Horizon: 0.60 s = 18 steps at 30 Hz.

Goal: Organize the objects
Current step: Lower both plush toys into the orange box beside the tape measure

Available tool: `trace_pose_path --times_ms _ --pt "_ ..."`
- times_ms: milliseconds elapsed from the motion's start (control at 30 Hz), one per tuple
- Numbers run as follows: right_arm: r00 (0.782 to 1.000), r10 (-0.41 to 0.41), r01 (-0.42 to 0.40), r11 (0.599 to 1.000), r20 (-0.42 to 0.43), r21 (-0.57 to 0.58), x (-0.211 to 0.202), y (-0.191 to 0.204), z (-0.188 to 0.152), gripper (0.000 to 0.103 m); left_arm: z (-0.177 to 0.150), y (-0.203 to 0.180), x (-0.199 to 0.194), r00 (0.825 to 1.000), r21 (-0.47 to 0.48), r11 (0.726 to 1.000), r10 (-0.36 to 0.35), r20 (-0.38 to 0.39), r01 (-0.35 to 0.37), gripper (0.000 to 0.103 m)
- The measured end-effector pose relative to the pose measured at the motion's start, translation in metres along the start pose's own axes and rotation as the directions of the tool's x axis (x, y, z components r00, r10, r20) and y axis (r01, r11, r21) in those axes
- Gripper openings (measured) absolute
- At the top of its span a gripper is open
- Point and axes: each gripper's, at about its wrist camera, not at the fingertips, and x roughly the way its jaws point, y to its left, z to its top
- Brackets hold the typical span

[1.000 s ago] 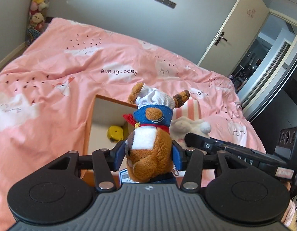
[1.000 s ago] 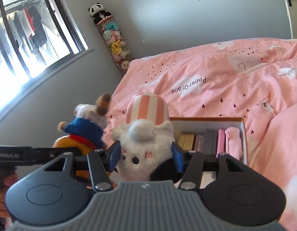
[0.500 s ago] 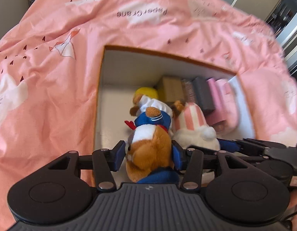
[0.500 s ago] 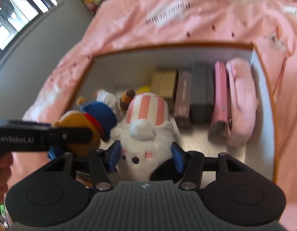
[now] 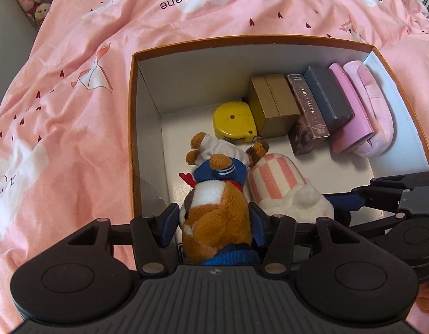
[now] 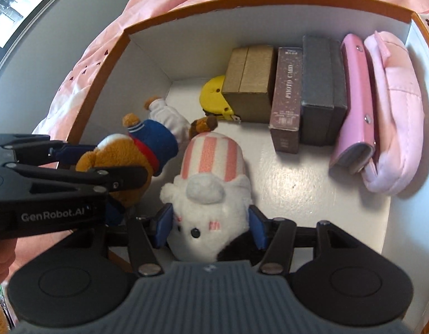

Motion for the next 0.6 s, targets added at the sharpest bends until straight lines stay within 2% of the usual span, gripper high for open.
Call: trace_pose_path --times_ms 133,267,333,400,433,600 --pt "1.000 0.009 -0.010 1.000 0.006 0.015 -0.003 -0.004 0.000 0.065 0.000 0.002 -0.001 1.000 0.000 1.000 -0.015 0.003 0.015 0.063" --pt "1.000 0.003 -0.003 1.000 0.015 0.004 -0.007 -0.003 -0.002 0.066 -0.002 0.003 -0.002 1.000 0.000 1.000 -0.017 -0.003 0.017 0.062" --pt "1.000 0.002 -0.002 1.000 0.020 0.001 -0.010 -0.003 -0.001 0.067 -0.001 0.004 -0.003 1.000 -0.004 1.000 -0.025 -0.006 0.025 0.057" --pt "1.000 -0.007 0.007 1.000 0.030 -0.008 -0.016 -0.002 -0.001 0.067 0.000 0.006 -0.006 0.999 -0.008 0.998 -0.054 0.000 0.054 0.045" --pt "0.999 -0.010 0.011 1.000 0.034 -0.018 -0.018 0.000 0.000 0.068 0.001 0.006 -0.006 0.998 0.001 0.998 -0.062 0.003 0.062 0.045" --pt "0.997 -0.061 0.064 0.995 0.044 -0.074 -0.025 0.006 -0.003 0.067 0.012 -0.014 0.000 0.999 0.169 0.986 0.002 0.035 -0.008 0.041"
